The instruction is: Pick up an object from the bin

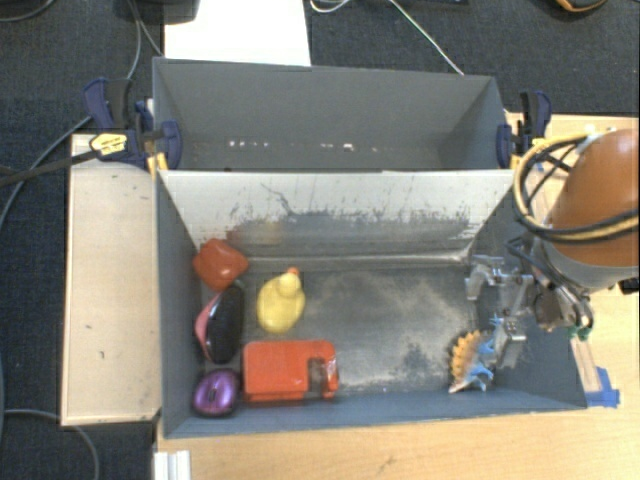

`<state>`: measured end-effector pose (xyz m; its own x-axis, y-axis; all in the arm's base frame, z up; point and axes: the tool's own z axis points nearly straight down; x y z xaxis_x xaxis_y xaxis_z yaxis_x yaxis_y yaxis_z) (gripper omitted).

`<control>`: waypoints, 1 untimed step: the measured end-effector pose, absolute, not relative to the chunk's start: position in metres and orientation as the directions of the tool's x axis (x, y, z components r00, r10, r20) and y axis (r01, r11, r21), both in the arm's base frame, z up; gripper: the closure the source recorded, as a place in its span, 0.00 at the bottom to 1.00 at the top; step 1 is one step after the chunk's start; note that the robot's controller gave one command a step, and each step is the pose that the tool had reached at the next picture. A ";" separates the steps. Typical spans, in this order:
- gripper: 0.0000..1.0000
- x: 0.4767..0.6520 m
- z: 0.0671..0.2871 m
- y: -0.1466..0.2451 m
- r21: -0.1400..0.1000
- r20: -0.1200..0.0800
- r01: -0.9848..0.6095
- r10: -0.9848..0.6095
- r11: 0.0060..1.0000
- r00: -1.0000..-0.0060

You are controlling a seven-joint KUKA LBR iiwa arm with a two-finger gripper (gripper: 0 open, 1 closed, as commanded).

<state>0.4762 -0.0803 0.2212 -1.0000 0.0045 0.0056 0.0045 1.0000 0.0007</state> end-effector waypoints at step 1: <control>0.00 0.478 0.225 -0.080 -0.001 -0.003 0.000 0.000 1.000 -1.000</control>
Offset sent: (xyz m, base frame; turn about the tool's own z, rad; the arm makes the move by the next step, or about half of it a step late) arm 0.0006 -0.0310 -0.0790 -0.2033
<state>0.4779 -0.0799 0.2253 -1.0000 0.0000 -0.0030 0.0000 1.0000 -0.0005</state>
